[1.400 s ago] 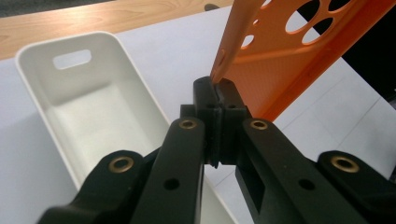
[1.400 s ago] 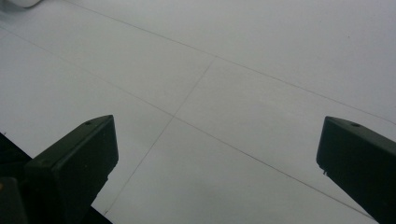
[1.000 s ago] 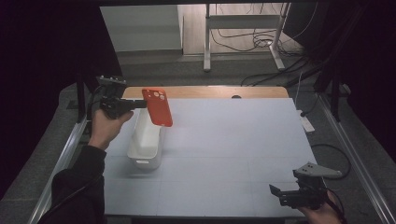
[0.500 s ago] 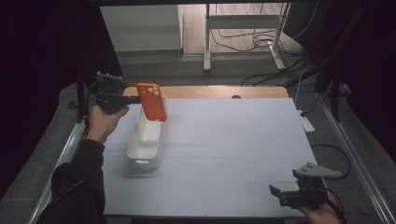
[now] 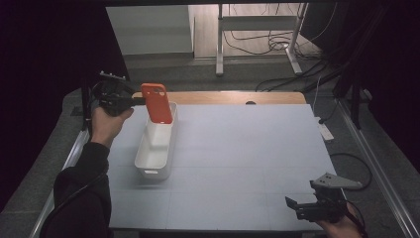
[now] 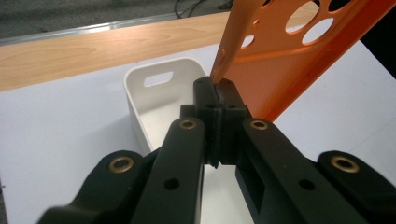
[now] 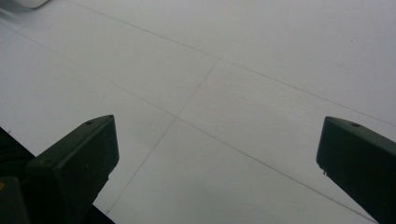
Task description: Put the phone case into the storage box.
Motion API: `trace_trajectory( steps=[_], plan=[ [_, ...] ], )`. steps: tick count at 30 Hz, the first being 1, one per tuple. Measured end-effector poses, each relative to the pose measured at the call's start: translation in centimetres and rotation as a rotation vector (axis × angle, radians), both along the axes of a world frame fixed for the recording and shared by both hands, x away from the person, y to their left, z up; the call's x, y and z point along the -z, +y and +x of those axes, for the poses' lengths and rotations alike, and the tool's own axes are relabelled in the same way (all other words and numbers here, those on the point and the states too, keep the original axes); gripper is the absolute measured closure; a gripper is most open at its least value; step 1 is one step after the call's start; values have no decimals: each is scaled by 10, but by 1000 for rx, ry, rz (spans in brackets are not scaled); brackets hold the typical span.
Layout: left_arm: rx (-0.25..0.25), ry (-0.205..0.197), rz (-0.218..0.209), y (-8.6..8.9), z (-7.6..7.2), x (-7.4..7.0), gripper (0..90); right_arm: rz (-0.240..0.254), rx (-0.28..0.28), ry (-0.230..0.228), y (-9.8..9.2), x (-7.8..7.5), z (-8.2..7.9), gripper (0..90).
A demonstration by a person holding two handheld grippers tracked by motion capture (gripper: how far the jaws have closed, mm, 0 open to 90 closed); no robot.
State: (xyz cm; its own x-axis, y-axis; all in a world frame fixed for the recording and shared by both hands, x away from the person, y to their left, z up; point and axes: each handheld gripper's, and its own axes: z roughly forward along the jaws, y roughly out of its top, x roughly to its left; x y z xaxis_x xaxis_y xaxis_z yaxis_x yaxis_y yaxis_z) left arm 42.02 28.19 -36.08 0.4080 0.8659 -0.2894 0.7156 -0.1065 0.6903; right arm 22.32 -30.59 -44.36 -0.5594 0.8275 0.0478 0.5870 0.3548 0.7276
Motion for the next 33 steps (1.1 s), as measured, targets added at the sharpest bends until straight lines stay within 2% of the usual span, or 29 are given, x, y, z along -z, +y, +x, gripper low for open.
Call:
trace_trajectory(
  steps=[13,18,23,33],
  plan=[
    [-35,7,4,3,13,7,892,-7,-7,1,1,0,0,0],
    [-49,13,-1,2,21,15,893,-8,-12,0,2,0,0,0],
    [-55,14,11,0,25,20,893,-9,-15,-1,2,0,0,0],
    [-77,24,0,3,31,30,892,-17,-21,1,2,0,0,0]
  ],
)
